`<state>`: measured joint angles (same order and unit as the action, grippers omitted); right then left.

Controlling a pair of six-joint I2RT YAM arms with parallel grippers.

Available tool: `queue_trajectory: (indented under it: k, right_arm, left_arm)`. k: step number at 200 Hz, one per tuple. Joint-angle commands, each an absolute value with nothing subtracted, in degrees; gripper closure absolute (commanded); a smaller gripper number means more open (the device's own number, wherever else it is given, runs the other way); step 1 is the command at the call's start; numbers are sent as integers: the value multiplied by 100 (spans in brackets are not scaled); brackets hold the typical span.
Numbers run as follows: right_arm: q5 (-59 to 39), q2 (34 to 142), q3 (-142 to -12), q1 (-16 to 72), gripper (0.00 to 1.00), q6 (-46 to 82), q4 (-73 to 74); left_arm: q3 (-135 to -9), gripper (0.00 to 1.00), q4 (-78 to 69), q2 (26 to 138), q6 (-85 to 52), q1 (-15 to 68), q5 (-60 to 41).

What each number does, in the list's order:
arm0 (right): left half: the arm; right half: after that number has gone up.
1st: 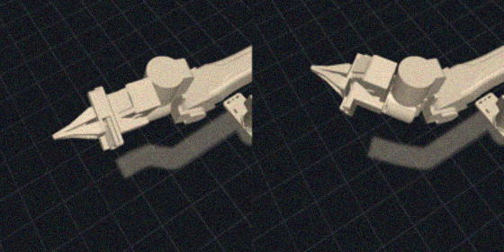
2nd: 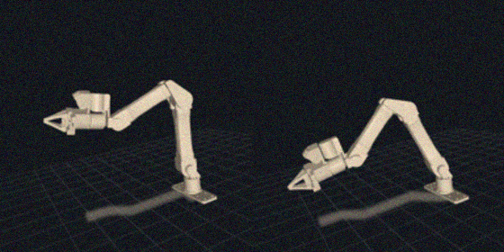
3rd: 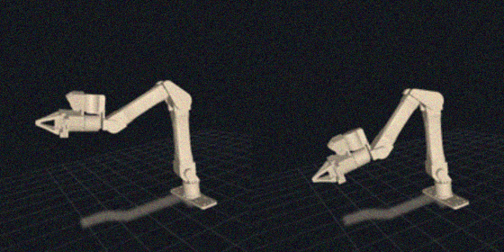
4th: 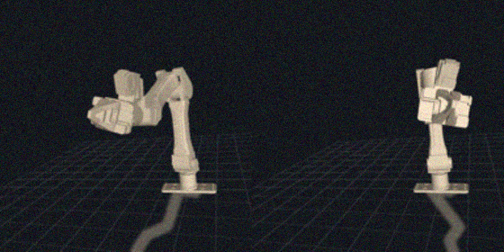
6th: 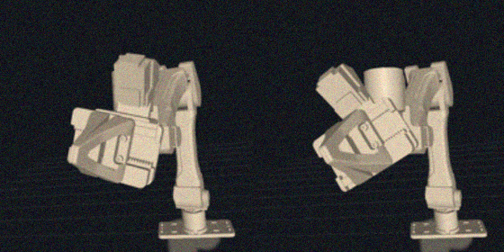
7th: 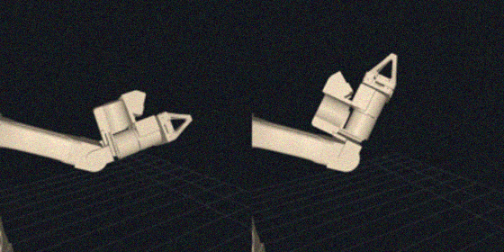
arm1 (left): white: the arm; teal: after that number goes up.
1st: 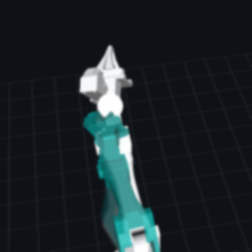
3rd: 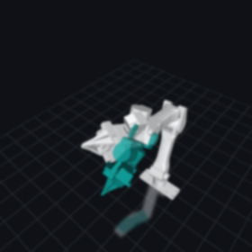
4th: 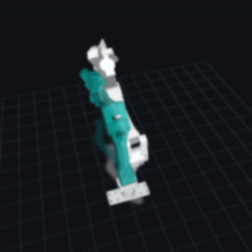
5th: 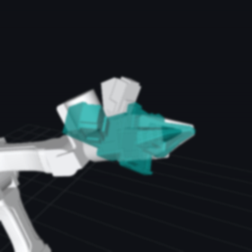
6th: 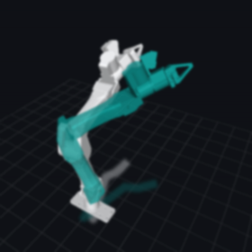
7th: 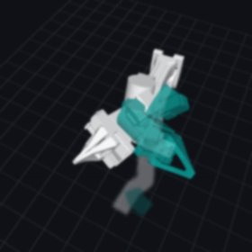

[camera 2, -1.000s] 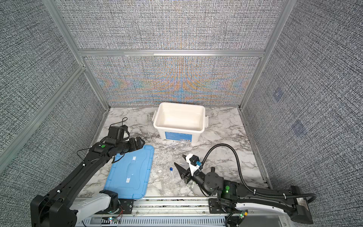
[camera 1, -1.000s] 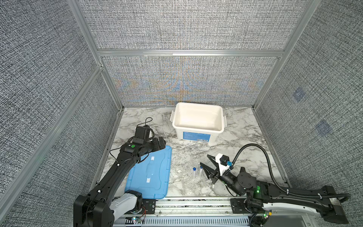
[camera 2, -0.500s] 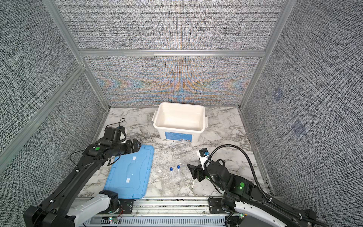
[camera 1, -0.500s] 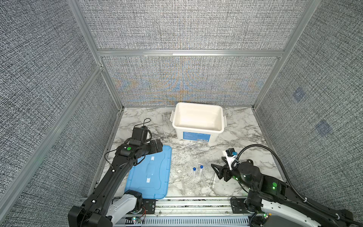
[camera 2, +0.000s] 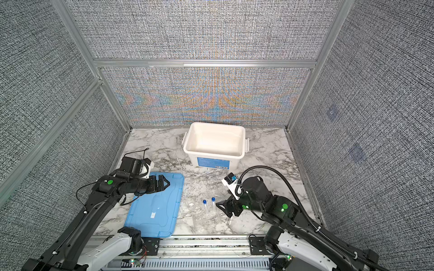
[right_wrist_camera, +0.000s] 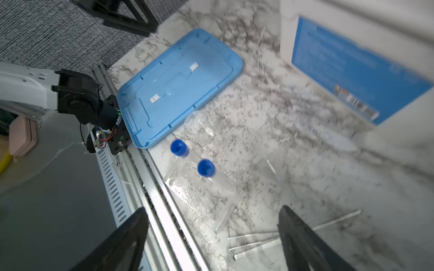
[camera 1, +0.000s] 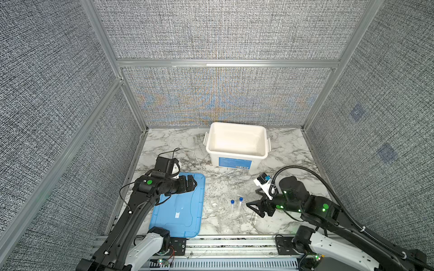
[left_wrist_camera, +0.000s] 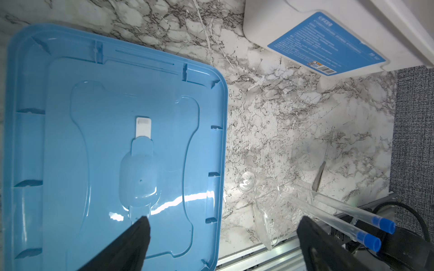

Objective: Organize the chemistry lab equipment
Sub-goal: 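Carry the test tube with the right gripper toward the left gripper by the lid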

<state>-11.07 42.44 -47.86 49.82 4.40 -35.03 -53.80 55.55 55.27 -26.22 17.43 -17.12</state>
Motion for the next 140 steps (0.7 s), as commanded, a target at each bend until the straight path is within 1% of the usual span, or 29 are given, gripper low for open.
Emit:
queue_trajectory:
  k: [1, 9, 21, 35, 51, 60, 79, 110, 121, 140]
  right_arm:
    - [-1144, 4542, -5618, 4958, 13, -1954, -4620]
    - [-1378, 4712, -6046, 4957, 12, -2568, -4892]
    - [-2050, 5029, -6411, 4959, 11, -3242, -5119]
    - [-2699, 5515, -6748, 4997, 12, -3642, -4966]
    - [-3188, 6290, -7298, 5329, 12, -3997, -4993]
    - [-3088, 6707, -7646, 5672, 11, -4246, -5109]
    - [-2499, 7546, -8220, 6362, 12, -4616, -5370]
    - [-2126, 8830, -9023, 6866, 12, -4621, -5983]
    - [-1885, 9122, -9084, 7028, 12, -4543, -5939]
    - [-1596, 9550, -9112, 7271, 11, -4421, -5855]
  left_arm:
    - [-5460, 1, 6130, 5486, -2915, 1732, -1799]
    - [-5429, 1, 6258, 5460, -3050, 1735, -1830]
    - [-5368, 1, 6352, 5434, -3174, 1734, -1967]
    - [-5288, 1, 6325, 5417, -3258, 1731, -2097]
    - [-5268, 1, 6284, 5414, -3336, 1731, -1886]
    - [-5275, 1, 6314, 5423, -3405, 1726, -1664]
    - [-5331, 1, 6362, 5567, -3383, 1706, -1218]
    - [-5685, 1, 6375, 6176, -3217, 1354, -331]
    - [-5780, 1, 6256, 6351, -3204, 1156, -208]
    - [-5861, 1, 5962, 6554, -3084, 844, -291]
